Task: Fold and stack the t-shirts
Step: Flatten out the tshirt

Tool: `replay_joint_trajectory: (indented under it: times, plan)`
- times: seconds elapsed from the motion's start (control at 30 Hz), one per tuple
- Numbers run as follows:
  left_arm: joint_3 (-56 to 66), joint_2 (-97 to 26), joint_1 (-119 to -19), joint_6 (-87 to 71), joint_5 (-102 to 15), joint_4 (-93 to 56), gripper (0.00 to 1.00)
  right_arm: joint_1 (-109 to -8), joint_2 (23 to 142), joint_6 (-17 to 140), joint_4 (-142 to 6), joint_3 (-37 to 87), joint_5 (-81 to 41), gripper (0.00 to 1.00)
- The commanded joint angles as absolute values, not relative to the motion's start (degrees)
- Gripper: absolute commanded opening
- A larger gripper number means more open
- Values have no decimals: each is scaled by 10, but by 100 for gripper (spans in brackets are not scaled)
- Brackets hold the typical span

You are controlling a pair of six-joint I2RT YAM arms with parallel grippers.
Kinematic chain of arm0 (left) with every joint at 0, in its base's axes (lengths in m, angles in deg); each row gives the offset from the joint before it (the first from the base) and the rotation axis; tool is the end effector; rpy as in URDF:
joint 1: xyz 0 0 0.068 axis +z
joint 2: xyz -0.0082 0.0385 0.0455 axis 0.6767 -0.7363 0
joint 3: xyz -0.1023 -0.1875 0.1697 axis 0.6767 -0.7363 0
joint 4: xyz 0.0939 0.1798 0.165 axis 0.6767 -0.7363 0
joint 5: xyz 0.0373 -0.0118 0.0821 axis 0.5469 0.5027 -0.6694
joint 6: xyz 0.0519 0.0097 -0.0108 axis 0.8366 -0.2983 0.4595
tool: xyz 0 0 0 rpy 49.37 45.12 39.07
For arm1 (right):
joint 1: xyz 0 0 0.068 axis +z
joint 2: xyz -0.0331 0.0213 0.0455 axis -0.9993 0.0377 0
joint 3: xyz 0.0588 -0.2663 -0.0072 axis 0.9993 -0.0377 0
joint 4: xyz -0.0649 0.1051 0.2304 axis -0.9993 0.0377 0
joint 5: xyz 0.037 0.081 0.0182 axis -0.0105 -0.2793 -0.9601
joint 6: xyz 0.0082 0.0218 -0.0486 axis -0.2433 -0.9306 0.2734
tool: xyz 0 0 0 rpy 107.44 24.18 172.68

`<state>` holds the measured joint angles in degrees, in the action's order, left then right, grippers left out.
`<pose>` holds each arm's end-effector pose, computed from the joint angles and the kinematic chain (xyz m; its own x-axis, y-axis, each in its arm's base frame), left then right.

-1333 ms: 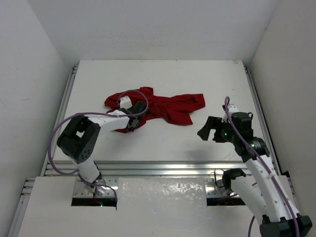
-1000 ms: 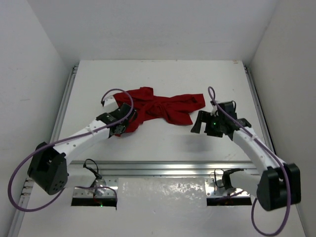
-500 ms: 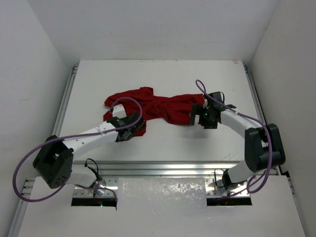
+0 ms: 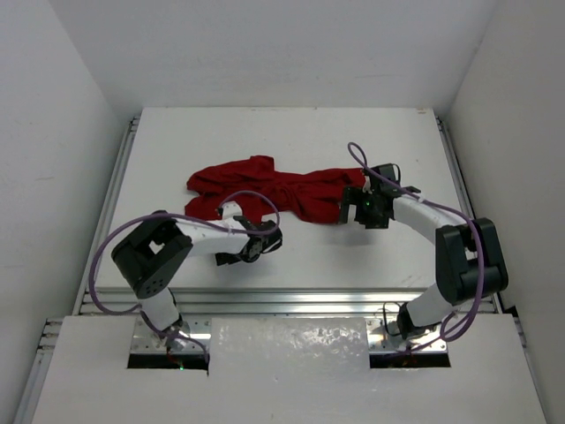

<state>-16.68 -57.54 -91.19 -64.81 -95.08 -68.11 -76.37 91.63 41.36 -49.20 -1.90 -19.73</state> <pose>0.1887 -0.1773 0.1368 -0.7794 -0.1421 -0.6102 -0.4050 0.8573 0.3177 0.2908 0.0639 0.1658 -0.8796 0.2790 -0.3853 0.1528 0.9327 0.3267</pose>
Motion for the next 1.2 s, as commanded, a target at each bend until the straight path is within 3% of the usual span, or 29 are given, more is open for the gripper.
replay_joint_trajectory:
  times: [0.0, 0.13, 0.5, 0.63, 0.7, 0.8, 0.9, 1.1, 1.17]
  plan:
    - [-127, -578, -888, -619, -1013, -648, 49, -761, 891, 424, -512, -22, -199, 99]
    - [-101, -590, -878, -595, -1031, -637, 51, -761, 893, 425, -509, -21, -208, 99]
    - [-123, -605, -816, -531, -1009, -550, 45, -760, 908, 422, -518, -21, -230, 99]
    - [-122, -620, -812, -529, -999, -549, 35, -761, 913, 422, -518, -19, -232, 99]
    - [-130, -609, -812, -531, -981, -550, 35, -760, 918, 422, -514, -15, -233, 99]
    - [-151, -574, -815, -529, -956, -552, 44, -758, 926, 422, -507, -4, -234, 99]
    - [-180, -537, -818, -526, -940, -538, 44, -754, 928, 422, -506, -2, -232, 99]
    - [-209, -521, -818, -522, -917, -512, 33, -751, 929, 422, -503, 0, -228, 99]
    - [-205, -529, -818, -522, -916, -509, 22, -750, 928, 423, -502, 0, -226, 99]
